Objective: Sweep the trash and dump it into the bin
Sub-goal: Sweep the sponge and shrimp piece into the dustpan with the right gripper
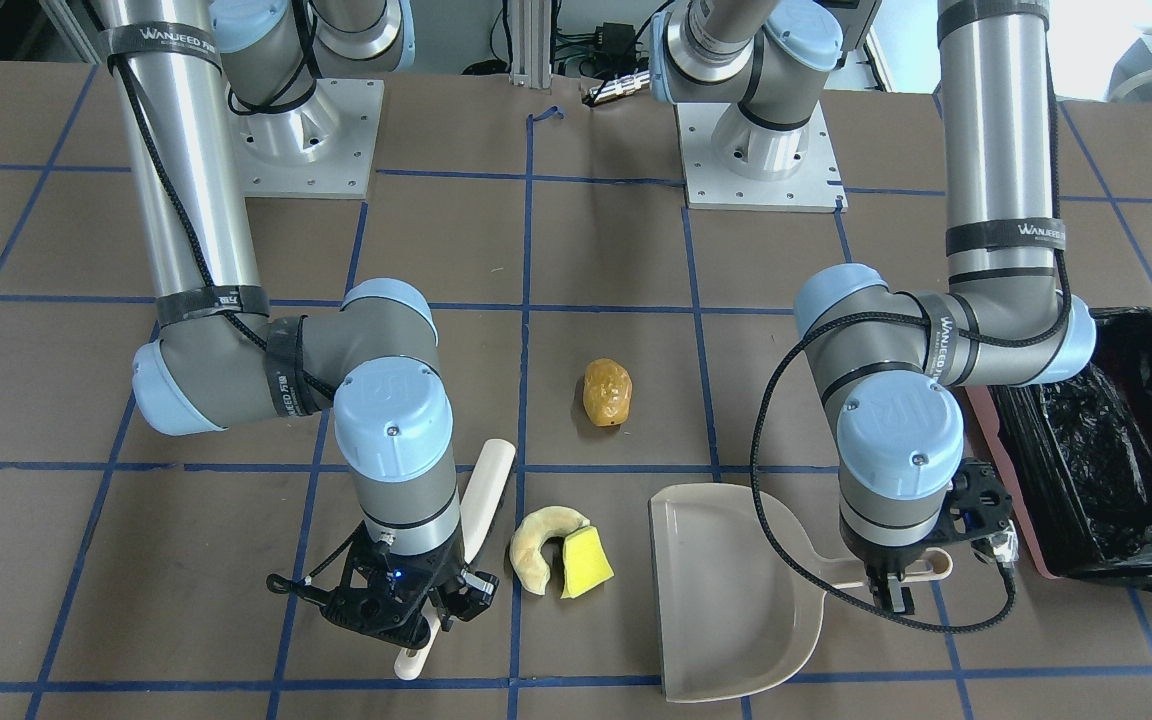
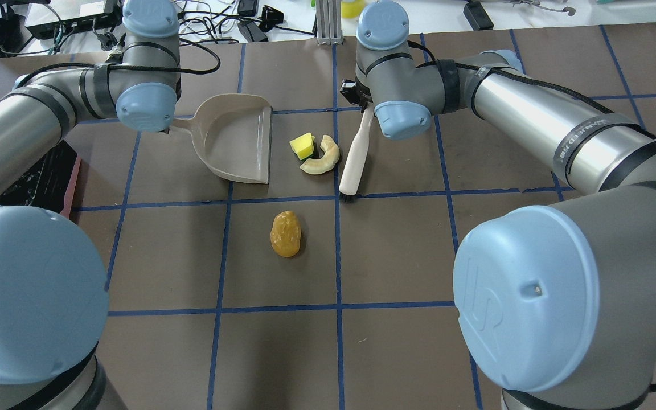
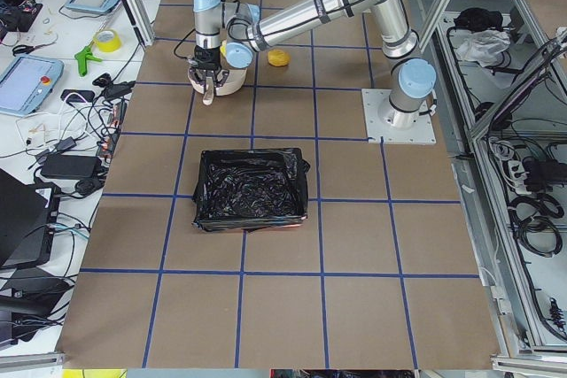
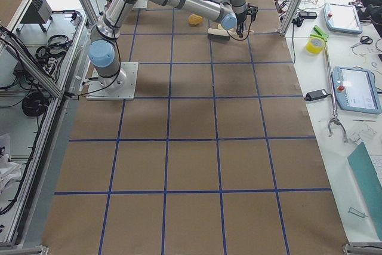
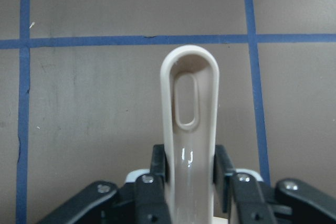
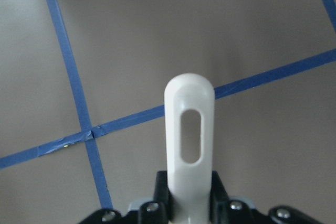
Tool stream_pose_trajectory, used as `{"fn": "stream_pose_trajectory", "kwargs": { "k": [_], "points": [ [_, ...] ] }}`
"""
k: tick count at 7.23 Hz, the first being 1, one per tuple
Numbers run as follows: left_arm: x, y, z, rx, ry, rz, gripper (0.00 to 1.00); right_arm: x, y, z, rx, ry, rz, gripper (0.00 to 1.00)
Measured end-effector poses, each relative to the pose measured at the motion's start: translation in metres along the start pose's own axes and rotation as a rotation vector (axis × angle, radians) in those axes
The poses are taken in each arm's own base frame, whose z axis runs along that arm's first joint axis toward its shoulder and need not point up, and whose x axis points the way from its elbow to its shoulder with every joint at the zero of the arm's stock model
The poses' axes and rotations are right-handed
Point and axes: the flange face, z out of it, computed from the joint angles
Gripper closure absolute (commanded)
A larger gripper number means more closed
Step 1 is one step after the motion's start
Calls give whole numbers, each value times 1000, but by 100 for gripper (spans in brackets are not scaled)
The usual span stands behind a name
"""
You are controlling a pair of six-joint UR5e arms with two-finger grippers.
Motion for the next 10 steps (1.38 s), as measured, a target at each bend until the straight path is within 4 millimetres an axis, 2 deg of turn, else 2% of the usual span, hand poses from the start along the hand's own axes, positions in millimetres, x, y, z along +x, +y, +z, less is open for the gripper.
{"fn": "stream_pose_trajectory", "kwargs": {
  "k": [2,6,10],
  "points": [
    [0,0,0,0,0,2,100,-17,0,1,21,-25,42,95],
    [1,0,0,0,2,-2,100,-72,4,4,51,-76,120,95],
    [0,0,1,-2,1,2,100,-140,22,-9,79,-149,146,95]
  ]
}}
